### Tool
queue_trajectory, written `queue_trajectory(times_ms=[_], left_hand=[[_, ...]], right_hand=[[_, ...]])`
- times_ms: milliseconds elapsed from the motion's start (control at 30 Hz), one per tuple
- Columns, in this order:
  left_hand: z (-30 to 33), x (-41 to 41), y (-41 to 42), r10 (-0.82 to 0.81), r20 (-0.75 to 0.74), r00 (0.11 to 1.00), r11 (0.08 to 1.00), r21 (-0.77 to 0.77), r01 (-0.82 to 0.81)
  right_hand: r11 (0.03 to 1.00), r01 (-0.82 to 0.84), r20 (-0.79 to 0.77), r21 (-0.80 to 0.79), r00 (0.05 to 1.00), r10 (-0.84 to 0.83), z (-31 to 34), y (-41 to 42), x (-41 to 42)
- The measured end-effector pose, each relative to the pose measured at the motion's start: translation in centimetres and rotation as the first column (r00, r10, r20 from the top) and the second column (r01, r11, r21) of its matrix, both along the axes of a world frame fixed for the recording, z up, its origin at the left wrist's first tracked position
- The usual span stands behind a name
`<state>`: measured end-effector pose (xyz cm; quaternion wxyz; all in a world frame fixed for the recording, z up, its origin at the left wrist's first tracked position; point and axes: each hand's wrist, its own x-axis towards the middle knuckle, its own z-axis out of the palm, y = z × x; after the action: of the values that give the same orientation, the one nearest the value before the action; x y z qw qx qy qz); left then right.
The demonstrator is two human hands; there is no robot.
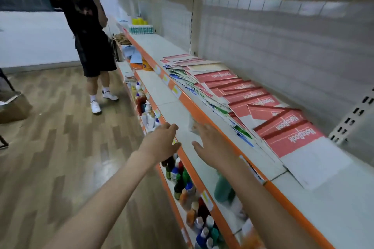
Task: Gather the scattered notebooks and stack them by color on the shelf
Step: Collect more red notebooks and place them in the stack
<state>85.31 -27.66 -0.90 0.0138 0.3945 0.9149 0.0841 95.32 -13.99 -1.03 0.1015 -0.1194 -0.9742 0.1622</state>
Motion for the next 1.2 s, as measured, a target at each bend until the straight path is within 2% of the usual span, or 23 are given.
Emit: queue_trajectory(times_ms=[167,333,433,667,833,967,1200], left_hand=[[2.7,-5.1,5.0,-0.181,-0.054,0.982,0.983,0.029,0.183],[4.6,-6.0,11.0,-0.391,-0.102,0.915,0.907,0.126,0.401],[5.1,-5.0,14.6,-0.525,-0.145,0.839,0.829,0.136,0.542],[4.5,-0.2,21.2,-0.745,-0.165,0.647,0.638,0.107,0.762],[4.1,2.1,24.4,-0.796,-0.174,0.579,0.571,0.098,0.815],[4.0,2.8,26.3,-0.800,-0.145,0.582,0.579,0.069,0.812],[3.3,2.5,28.2,-0.775,-0.142,0.616,0.617,0.042,0.786]], right_hand=[[0.990,0.139,-0.127,0.007,0.982,-0.137,2.1,2.0,-3.3],[0.930,0.368,-0.218,-0.015,0.906,-0.362,4.2,4.9,-3.0],[0.865,0.501,-0.243,-0.025,0.836,-0.491,4.7,6.7,-0.7],[0.654,0.756,-0.181,-0.004,0.643,-0.744,4.2,9.3,5.6],[0.563,0.827,-0.100,-0.003,0.560,-0.823,3.1,11.2,7.7],[0.539,0.842,-0.039,-0.011,0.539,-0.842,2.3,12.8,7.9],[0.544,0.839,-0.030,-0.005,0.544,-0.839,1.5,14.6,7.2]])
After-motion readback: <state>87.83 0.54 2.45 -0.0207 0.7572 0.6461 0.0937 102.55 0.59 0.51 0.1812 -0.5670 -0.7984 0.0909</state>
